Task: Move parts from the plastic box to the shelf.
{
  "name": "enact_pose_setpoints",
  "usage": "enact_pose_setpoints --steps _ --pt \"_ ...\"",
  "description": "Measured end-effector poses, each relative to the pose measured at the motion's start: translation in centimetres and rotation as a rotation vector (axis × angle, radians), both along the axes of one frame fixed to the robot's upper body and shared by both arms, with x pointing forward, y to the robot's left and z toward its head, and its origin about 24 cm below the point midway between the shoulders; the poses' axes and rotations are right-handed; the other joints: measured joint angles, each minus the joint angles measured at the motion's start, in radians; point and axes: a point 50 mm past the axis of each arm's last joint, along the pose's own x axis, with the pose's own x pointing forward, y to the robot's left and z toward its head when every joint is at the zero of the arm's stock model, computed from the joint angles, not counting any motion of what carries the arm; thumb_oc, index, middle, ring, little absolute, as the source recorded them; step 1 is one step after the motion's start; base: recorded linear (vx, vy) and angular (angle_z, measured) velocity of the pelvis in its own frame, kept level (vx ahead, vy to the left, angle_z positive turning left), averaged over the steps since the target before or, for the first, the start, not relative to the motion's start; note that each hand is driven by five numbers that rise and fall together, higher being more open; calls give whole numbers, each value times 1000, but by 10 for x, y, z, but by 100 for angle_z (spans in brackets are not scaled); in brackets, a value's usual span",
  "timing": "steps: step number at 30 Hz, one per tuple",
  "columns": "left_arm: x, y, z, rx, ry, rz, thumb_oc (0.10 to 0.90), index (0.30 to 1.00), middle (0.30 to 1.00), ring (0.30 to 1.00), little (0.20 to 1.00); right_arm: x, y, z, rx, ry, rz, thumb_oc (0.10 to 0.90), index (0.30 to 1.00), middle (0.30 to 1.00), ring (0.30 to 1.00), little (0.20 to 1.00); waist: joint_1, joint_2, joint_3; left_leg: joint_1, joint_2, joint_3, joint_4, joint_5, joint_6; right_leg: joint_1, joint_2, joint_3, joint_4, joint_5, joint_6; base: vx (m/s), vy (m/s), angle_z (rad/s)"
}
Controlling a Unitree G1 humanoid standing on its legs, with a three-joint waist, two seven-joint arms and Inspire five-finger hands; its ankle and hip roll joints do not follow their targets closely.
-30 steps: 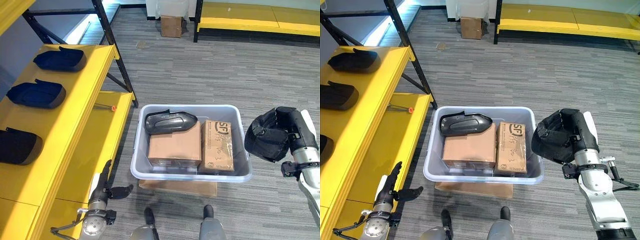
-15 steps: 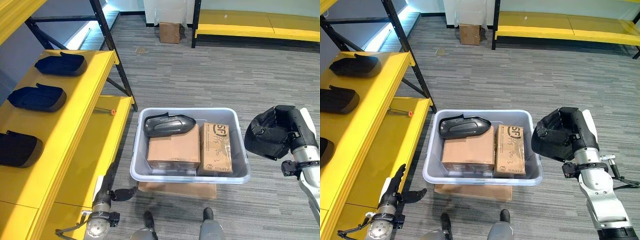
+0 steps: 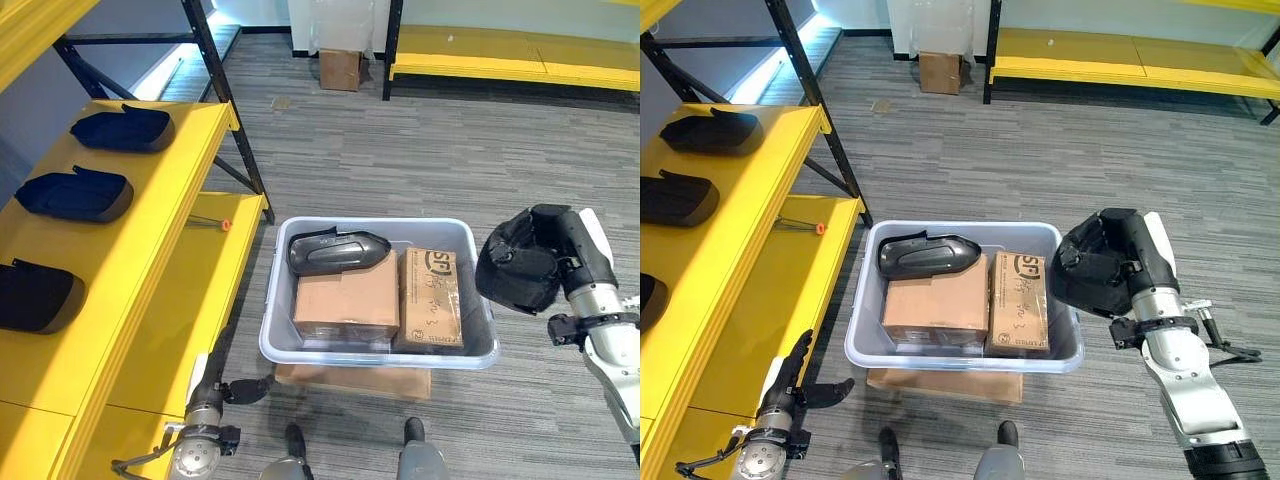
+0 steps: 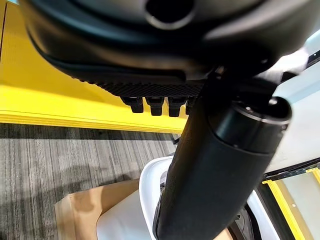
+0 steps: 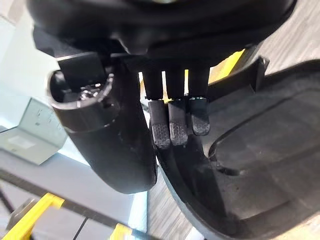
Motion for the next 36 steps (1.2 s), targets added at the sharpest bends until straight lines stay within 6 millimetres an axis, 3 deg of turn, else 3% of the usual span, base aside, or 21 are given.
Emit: enact_pose_setpoints --steps 15,30,36 --pt "-1 -3 -4 4 13 1 900 1000 1000 1000 1000 29 45 20 -164 -68 147 400 300 300 300 300 26 0 0 -5 -1 -11 -14 12 0 -3 0 -12 1 0 0 -4 -2 1" --pt "0 -1 -7 25 17 20 900 1000 1000 1000 1000 35 62 0 -356 20 226 400 300 300 300 300 49 -3 6 -48 -1 -28 -14 20 1 -39 -1 -29 11 -4 0 -9 -2 2" --pt "4 -1 -5 26 3 20 900 1000 1000 1000 1000 36 61 -3 -400 34 223 400 300 300 300 300 50 -2 70 -56 -1 -30 -13 25 1 -51 -2 -29 22 -6 0 -23 -6 0"
